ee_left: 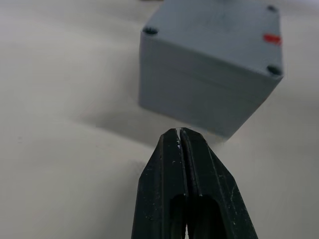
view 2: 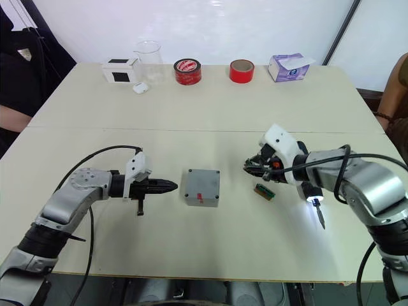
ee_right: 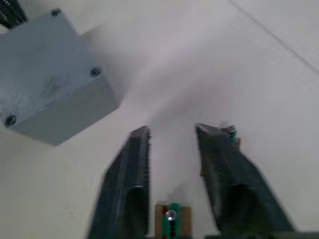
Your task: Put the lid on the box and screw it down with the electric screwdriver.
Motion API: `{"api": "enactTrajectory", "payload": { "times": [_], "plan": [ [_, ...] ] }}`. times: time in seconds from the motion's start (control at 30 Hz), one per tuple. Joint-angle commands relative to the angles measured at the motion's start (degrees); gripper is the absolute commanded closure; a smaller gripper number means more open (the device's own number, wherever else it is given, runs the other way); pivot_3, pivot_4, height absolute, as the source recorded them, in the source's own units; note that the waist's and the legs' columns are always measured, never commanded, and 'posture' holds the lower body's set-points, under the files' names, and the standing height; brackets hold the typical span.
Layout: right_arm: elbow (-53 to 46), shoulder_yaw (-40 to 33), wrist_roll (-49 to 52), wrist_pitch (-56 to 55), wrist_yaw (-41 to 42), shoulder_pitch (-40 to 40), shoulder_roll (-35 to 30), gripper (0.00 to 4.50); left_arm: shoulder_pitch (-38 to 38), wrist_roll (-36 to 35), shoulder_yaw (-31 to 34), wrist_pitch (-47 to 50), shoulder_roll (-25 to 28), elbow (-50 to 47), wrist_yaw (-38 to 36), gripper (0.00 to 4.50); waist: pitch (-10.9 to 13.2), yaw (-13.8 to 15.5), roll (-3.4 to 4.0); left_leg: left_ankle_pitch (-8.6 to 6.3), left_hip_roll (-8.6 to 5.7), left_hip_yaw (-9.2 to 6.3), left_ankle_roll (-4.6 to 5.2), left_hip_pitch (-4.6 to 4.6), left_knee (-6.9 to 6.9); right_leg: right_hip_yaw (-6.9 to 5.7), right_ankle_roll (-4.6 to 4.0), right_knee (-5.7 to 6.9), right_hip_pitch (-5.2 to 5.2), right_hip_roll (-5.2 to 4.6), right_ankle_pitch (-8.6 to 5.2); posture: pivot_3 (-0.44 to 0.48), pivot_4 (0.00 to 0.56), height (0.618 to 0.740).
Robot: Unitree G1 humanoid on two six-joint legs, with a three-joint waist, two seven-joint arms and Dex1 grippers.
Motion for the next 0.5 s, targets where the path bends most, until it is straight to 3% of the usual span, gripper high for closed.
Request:
{"api": "enactTrajectory", "payload": {
  "times": [0.03, 0.3, 0.5],
  "plan": [
    [-3.52, 2.31, -2.56, -1.70, 0.86, 1.66, 2.49, 4.49, -2.18, 1.34, -0.12, -2.07, -1.71, 1.24, 0.36, 4.50, 0.00, -0.08, 0.00, 0.00, 0.01, 0.00, 0.00, 0.00, 0.00, 0.00, 0.00, 0.01, 0.00, 0.02, 0.00, 0.000, 0.150, 0.740],
    [-3.53, 8.52, -8.63, -1.48, -0.02, 1.07, 10.25, 4.49, -5.67, 3.60, -1.86, -3.27, -6.54, 4.66, 0.39, 4.50, 0.00, -0.15, 0.00, 0.00, 0.02, -0.05, 0.00, 0.03, 0.00, -0.01, 0.00, 0.10, -0.01, 0.10, 0.00, 0.000, 0.150, 0.740],
    [-7.50, 9.87, -7.34, 2.01, 2.70, 1.78, 10.33, 4.49, -9.07, 5.55, -2.86, -5.06, -11.01, 9.54, 0.97, 4.50, -0.01, 0.47, 0.00, 0.01, 0.00, -0.06, -0.02, 0.02, 0.07, -0.06, 0.00, 0.11, 0.03, 0.06, 0.01, 0.000, 0.150, 0.740]
  ]
}}
